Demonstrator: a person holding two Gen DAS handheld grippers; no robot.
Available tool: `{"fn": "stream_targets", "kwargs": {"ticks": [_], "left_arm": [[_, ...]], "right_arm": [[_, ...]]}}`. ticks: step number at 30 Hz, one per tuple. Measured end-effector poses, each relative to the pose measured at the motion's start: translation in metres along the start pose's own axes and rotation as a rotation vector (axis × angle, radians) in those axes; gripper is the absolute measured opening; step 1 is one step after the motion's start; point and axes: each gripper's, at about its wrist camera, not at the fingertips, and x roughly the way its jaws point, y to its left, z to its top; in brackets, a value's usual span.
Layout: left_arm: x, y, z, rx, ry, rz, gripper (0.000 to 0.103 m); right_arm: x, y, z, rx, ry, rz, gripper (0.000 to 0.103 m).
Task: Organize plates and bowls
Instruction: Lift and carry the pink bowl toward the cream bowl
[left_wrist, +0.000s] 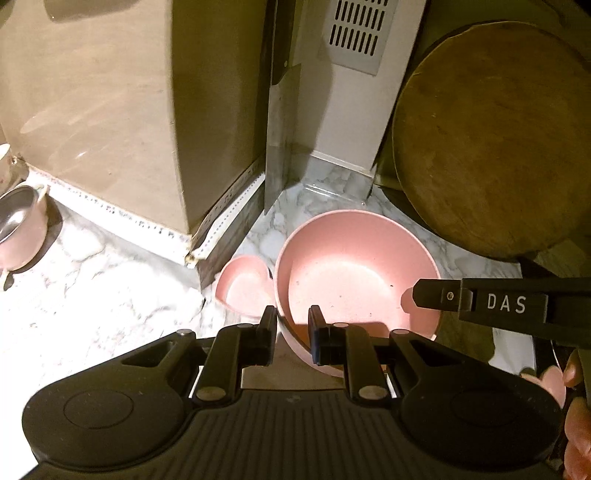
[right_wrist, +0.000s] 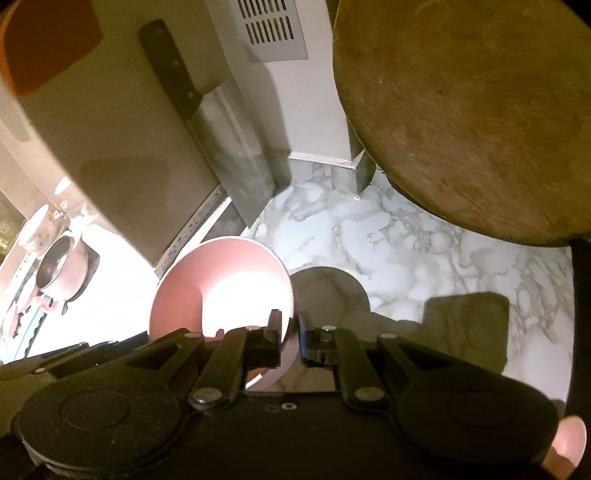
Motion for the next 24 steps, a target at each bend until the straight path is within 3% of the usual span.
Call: {"fn": "stream_targets", "kwargs": {"ticks": [14, 24], "left_arm": [[-0.041, 0.008, -0.036, 0.019, 0.012, -0.009, 0.017], [-0.051, 0.016, -0.059, 0.025, 0.048, -0.016, 0.017]], "right_arm": [[-0.044, 0.021, -0.045, 0.001, -0.021, 0.008, 0.008], [-0.050, 0.027, -0.071, 0.019, 0.010, 0.009, 0.009]]}}
